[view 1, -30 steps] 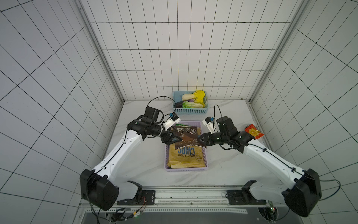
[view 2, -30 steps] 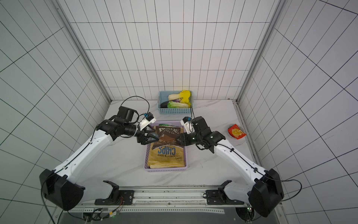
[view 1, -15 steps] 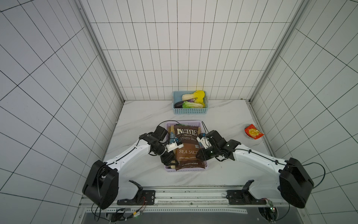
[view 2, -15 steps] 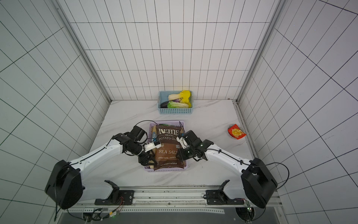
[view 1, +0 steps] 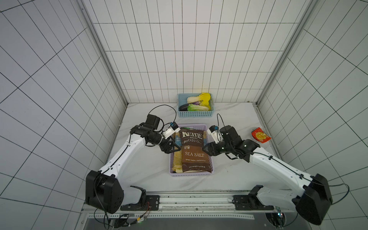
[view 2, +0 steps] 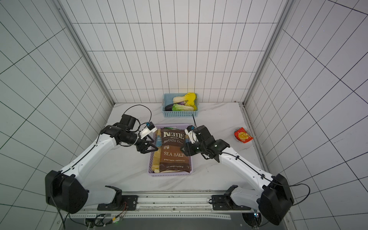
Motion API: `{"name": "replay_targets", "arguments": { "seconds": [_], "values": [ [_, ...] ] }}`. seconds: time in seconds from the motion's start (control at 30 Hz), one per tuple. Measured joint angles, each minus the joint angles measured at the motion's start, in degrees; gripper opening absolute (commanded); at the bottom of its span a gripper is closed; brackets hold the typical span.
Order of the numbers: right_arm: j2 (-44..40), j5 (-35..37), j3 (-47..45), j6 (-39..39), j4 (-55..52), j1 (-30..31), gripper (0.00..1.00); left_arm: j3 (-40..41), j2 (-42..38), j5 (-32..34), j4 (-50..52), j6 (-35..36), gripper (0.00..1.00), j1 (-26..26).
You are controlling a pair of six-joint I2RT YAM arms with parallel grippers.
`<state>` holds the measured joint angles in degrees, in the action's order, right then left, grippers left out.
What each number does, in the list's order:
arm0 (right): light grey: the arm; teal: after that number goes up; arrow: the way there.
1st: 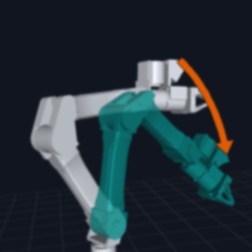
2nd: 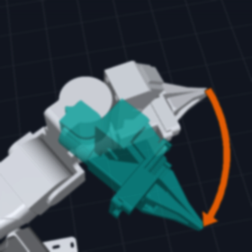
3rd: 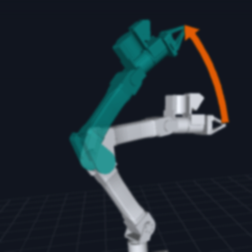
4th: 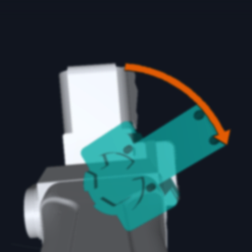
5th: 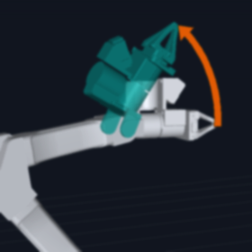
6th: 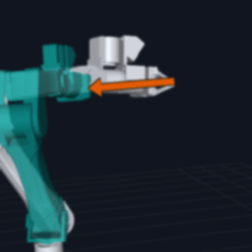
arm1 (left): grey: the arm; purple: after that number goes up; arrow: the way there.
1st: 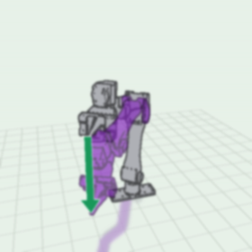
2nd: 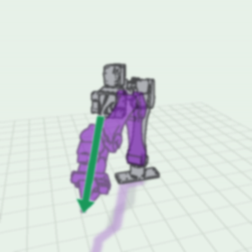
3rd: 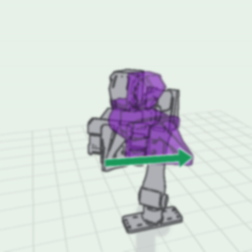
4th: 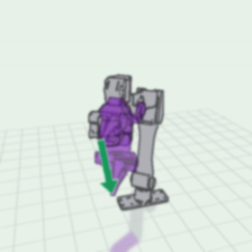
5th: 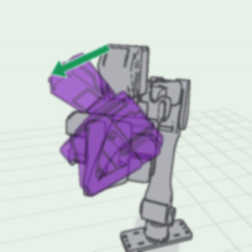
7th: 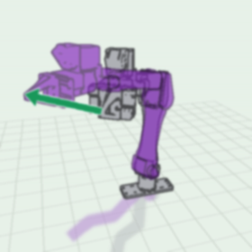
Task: Put the potato chips into the basket
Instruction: Place the potato chip in the basket.
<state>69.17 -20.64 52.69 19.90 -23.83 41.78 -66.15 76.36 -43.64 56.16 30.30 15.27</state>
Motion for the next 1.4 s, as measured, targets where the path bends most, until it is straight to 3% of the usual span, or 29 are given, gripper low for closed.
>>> {"name": "replay_targets", "arguments": {
  "seconds": [0.23,0.4,0.57,0.77,1.1,1.4],
  "values": [
    [7.8,-6.7,2.7,4.3,4.9,-2.3,0.29,-1.5,3.8,-0.1,-9.7,-11.7,0.76,-0.7],
    [10.6,-16.9,2.6,6.8,9.6,-0.2,0.19,-1.5,7.1,1.3,-13.8,-16.5,0.75,-0.7],
    [9.6,-26.4,0.4,6.0,12.6,3.4,0.19,-1.3,7.3,2.6,-15.8,-18.3,0.75,-0.7],
    [11.1,-28.1,-0.3,0.6,9.2,10.6,0.18,-0.4,7.3,3.8,-16.5,-18.9,0.75,-0.7],
    [24.8,-22.1,2.1,-4.2,7.1,14.0,0.18,-0.4,7.3,4.7,-16.4,-19.2,0.75,-1.0],
    [23.3,-16.0,3.2,-6.1,6.8,16.3,0.25,-0.4,7.3,4.9,-16.1,-19.2,0.75,-1.2]
  ]
}}
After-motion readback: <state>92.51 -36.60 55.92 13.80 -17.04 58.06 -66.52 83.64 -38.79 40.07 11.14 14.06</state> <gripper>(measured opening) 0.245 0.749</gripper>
